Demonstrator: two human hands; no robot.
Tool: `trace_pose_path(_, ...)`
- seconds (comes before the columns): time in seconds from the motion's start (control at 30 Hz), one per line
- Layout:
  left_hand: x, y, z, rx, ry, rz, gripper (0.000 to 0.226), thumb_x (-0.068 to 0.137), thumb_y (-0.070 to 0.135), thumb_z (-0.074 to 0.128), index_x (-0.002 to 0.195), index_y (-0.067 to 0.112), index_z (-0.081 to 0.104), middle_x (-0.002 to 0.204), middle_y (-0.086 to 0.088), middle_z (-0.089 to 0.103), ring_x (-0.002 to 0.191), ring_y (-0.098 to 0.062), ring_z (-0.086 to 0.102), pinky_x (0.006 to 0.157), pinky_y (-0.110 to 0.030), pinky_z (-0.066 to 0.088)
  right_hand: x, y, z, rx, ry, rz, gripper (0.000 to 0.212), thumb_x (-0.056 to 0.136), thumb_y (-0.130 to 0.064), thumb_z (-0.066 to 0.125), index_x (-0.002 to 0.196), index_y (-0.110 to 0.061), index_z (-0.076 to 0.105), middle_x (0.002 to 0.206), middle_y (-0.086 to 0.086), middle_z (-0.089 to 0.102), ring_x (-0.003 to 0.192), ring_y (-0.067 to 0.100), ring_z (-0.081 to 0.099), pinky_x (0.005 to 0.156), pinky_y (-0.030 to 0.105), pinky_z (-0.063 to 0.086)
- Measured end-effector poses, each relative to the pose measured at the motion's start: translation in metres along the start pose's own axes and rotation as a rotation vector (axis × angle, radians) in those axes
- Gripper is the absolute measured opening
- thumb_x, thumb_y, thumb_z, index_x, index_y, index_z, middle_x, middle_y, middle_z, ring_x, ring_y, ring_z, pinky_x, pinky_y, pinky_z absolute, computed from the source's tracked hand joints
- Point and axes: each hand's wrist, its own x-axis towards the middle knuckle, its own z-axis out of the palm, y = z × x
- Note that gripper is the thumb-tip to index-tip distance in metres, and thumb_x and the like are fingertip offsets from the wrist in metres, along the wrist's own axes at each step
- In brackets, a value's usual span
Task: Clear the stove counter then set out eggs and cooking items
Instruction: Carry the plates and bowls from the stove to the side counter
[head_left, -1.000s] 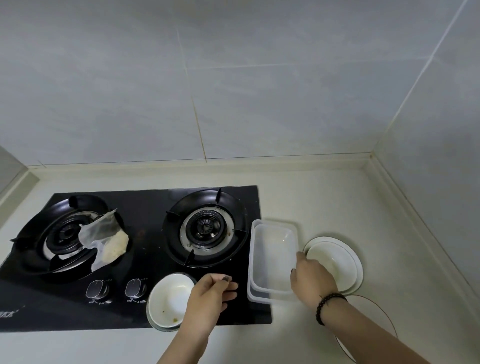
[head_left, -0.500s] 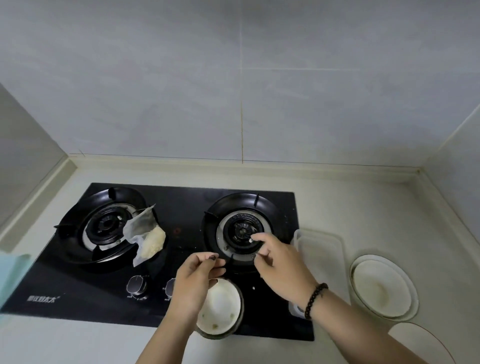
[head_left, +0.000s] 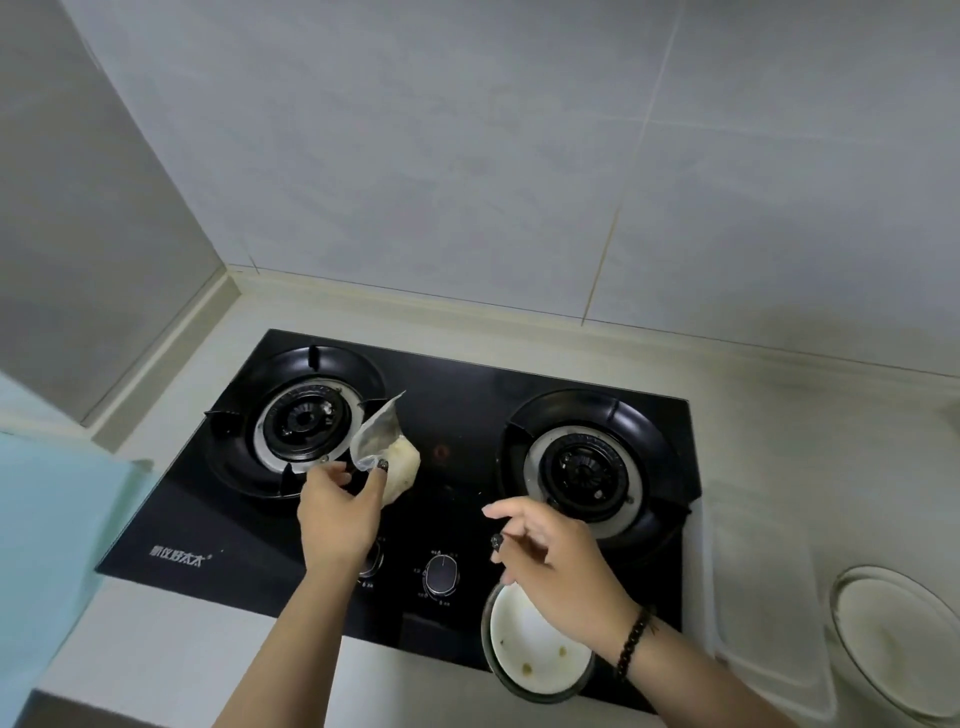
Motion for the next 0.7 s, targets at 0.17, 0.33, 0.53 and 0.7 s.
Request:
trace_pose_path(0.17,0.002,0.007,0.007,-0.063,0.069,0.050,0.012,0.091,0.031,0.061,0.097,0.021,0.063,0.089,0.006,0.065,0.087,-0.016,0.061,0.074,-0.026,0.039,-0.011,0.011,-0.011,-0.002,0.056,0.080,0.032,0.090,-0.006,0.054,0.106,-0.033,0.063,0.075,-0.009,0.068,0.074,0.009,0.068,0.074,0.018,0.052)
trace_pose_path(0.33,-0.005,-0.002,0.005,-0.134,0.124,0.120,0.012,0.094,0.023,0.056,0.086,0.018,0.065,0.082,0.000,0.067,0.084,-0.022,0.063,0.075,-0.028,0.039,-0.025,0.014,-0.025,0.013,0.097,0.115,0.032,0.091,-0.004,0.053,0.106,-0.030,0.063,0.077,-0.006,0.070,0.071,0.009,0.068,0.074,0.022,0.054)
trace_pose_path(0.53,-0.043,0.017,-0.004,-0.202,-0.021,0.356,0.010,0.094,0.031,0.060,0.087,0.029,0.066,0.085,0.004,0.071,0.086,-0.014,0.068,0.079,-0.028,0.052,-0.036,0.016,-0.054,0.005,0.121,0.092,0.028,0.091,-0.006,0.055,0.106,-0.028,0.064,0.083,0.002,0.071,0.072,0.007,0.069,0.073,0.019,0.052)
trace_pose_path(0.7,-0.087,0.059,-0.007,-0.266,-0.280,0.535,0.016,0.092,0.015,0.062,0.084,0.027,0.069,0.083,-0.001,0.071,0.080,-0.020,0.069,0.074,-0.024,0.055,-0.041,0.005,-0.089,0.007,0.278,-0.011,0.028,0.091,-0.009,0.059,0.105,-0.033,0.064,0.096,-0.008,0.069,0.081,0.003,0.067,0.074,0.011,0.048)
